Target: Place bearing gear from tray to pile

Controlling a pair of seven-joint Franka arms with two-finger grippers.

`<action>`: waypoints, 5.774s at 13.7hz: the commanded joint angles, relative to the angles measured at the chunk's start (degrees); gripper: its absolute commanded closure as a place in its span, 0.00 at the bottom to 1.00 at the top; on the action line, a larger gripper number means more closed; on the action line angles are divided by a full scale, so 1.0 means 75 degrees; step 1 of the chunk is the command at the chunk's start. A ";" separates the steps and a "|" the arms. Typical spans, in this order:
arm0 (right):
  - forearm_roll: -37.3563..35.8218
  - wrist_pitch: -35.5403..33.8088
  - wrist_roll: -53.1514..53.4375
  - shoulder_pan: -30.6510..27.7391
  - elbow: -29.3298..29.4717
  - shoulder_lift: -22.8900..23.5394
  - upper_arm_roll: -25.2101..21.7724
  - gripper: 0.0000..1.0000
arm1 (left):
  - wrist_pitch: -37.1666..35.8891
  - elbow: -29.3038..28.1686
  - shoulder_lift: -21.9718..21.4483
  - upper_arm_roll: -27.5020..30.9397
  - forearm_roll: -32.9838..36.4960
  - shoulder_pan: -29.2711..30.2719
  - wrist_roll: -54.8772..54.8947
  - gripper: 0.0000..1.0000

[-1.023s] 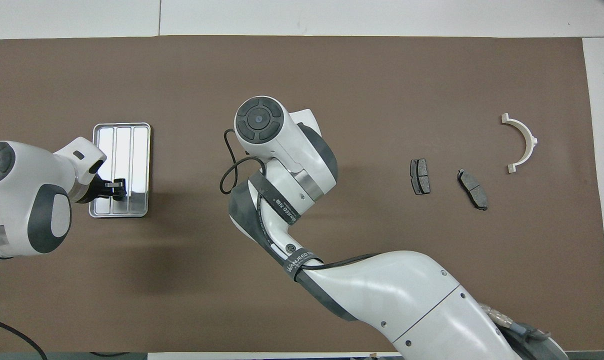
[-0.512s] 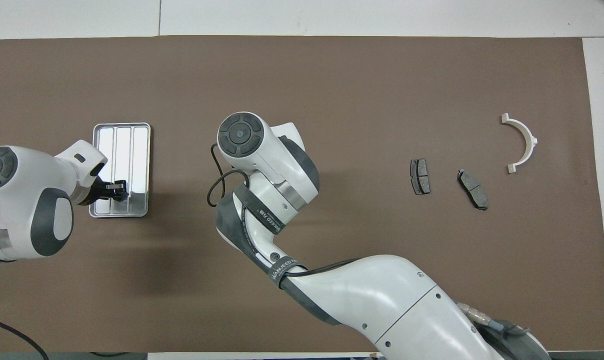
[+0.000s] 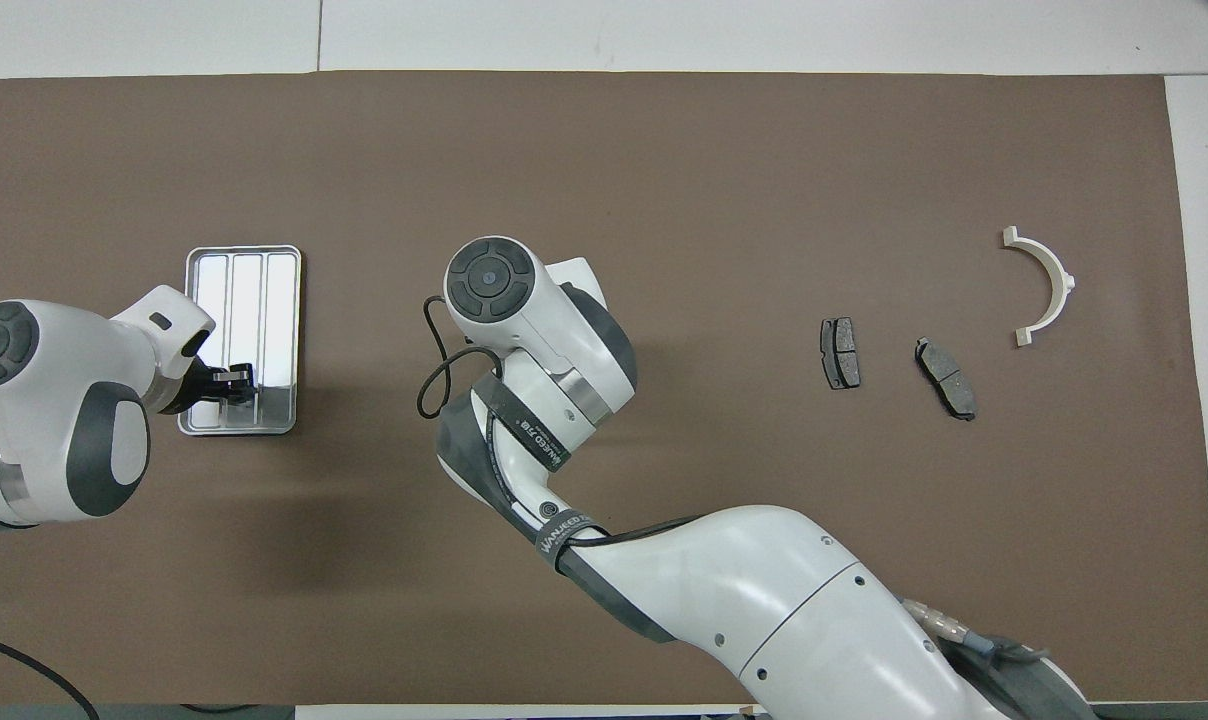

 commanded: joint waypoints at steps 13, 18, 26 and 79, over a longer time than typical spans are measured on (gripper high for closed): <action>0.0318 0.0042 -0.0267 -0.0190 -0.0260 -0.0115 0.0160 0.61 | -0.2197 0.1163 -0.0449 -0.0132 -0.0011 -0.0039 -0.1097 1.00; 0.0330 0.0078 -0.0279 -0.0237 -0.0260 -0.0115 0.0160 1.00 | -0.2303 0.1362 -0.0426 -0.0143 -0.0023 -0.0390 -0.1778 1.00; 0.0294 -0.2415 -0.0978 -0.1043 0.0713 -0.0932 0.0230 1.00 | -0.2280 0.1654 -0.0344 -0.0202 -0.0384 -0.0926 -0.2701 1.00; -0.0350 0.0546 0.0190 -0.0225 -0.1419 -0.1135 0.0242 0.01 | -0.5595 0.3869 -0.1211 -0.0729 -0.0327 0.0501 -0.1345 0.00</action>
